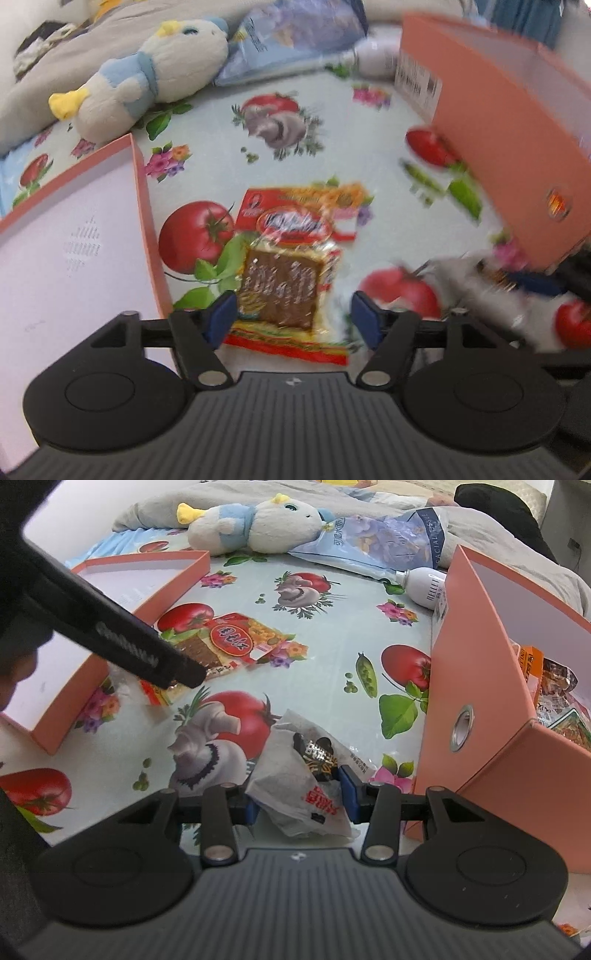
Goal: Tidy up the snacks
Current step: 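Lift the jerky packet with the left gripper while the right lifts the clear candy packet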
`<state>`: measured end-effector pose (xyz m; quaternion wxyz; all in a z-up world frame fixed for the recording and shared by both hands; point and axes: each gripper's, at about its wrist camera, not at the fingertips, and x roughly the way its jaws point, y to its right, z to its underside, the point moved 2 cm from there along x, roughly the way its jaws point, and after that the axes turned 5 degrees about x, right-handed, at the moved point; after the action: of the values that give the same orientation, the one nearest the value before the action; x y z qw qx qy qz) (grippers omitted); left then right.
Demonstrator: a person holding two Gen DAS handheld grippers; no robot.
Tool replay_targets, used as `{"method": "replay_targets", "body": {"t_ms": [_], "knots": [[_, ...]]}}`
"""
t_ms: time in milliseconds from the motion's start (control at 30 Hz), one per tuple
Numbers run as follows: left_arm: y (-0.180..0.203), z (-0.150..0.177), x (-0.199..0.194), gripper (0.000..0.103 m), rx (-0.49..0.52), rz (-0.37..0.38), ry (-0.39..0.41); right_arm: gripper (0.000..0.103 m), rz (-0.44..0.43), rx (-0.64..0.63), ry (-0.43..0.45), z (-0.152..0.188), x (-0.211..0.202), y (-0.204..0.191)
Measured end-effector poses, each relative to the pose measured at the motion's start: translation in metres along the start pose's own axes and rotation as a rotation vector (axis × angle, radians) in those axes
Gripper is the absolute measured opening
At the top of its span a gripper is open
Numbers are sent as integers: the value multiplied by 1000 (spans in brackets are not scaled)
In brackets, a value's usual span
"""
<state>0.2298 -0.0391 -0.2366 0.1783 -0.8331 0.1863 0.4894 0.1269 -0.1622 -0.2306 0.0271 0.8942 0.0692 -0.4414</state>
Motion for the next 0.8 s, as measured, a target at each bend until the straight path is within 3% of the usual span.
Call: {"method": "replay_targets", "body": {"t_ms": [67,133,333,567,800], "knots": [[2,2,6,80,38,-20,-10,46,0,4,0,0,0,0],[2,4,13,92,51,-18,-20,46,0,2,0,0,0,0],[-10,5,25,102,-13,14,-25,47,1,5,1,1,1,0],[-12,4,29,101,-55,47,-12,47,0,6,3,2,1,0],[-6,5,23,82,-58,58,1,47,-1,6,0,1,0,0]]}}
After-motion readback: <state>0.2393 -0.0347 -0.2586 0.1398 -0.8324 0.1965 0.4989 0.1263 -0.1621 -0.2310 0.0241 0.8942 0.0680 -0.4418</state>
